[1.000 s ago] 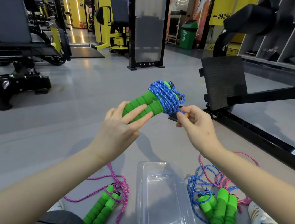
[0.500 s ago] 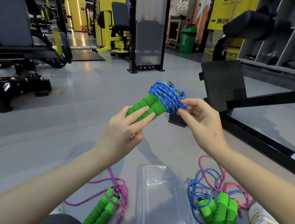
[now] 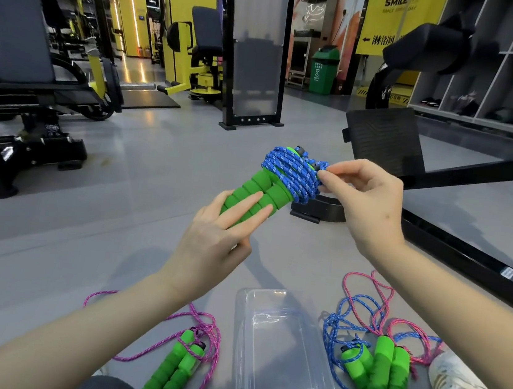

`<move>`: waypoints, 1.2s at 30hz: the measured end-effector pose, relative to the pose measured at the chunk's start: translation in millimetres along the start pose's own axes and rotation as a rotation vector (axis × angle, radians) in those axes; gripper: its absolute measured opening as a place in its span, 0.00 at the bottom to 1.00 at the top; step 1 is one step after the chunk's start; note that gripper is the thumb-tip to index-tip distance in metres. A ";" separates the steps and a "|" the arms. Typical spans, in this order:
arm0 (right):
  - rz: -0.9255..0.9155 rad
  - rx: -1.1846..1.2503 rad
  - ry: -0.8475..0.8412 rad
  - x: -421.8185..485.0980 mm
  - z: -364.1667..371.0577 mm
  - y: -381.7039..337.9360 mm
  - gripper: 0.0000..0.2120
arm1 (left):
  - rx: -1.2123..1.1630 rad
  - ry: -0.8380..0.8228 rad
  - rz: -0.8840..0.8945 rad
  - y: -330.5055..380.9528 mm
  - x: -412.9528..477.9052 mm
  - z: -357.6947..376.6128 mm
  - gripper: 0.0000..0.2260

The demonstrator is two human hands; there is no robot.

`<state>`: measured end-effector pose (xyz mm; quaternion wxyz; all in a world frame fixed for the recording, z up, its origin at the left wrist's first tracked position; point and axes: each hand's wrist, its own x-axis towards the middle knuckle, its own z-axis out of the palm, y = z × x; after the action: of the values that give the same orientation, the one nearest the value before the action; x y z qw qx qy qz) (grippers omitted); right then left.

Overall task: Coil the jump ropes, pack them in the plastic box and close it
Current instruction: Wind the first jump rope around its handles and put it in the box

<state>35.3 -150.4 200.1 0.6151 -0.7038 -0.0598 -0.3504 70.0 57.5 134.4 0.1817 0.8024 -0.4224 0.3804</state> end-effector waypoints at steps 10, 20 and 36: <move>0.096 0.034 0.007 -0.3 3.7 8.3 0.06 | 0.183 0.039 0.063 1.3 0.9 -2.6 0.20; -0.211 -0.357 0.043 -5.8 9.4 12.4 0.05 | 0.267 0.072 0.112 -0.3 1.5 -1.8 0.19; -0.376 -0.753 -0.056 0.2 11.3 19.0 0.01 | 0.381 0.093 0.175 -1.3 -2.6 8.3 0.17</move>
<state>50.0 -144.8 184.5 0.2382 -0.8655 -0.0716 -0.4347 73.9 54.6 127.1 0.0123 0.7642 -0.4019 0.5043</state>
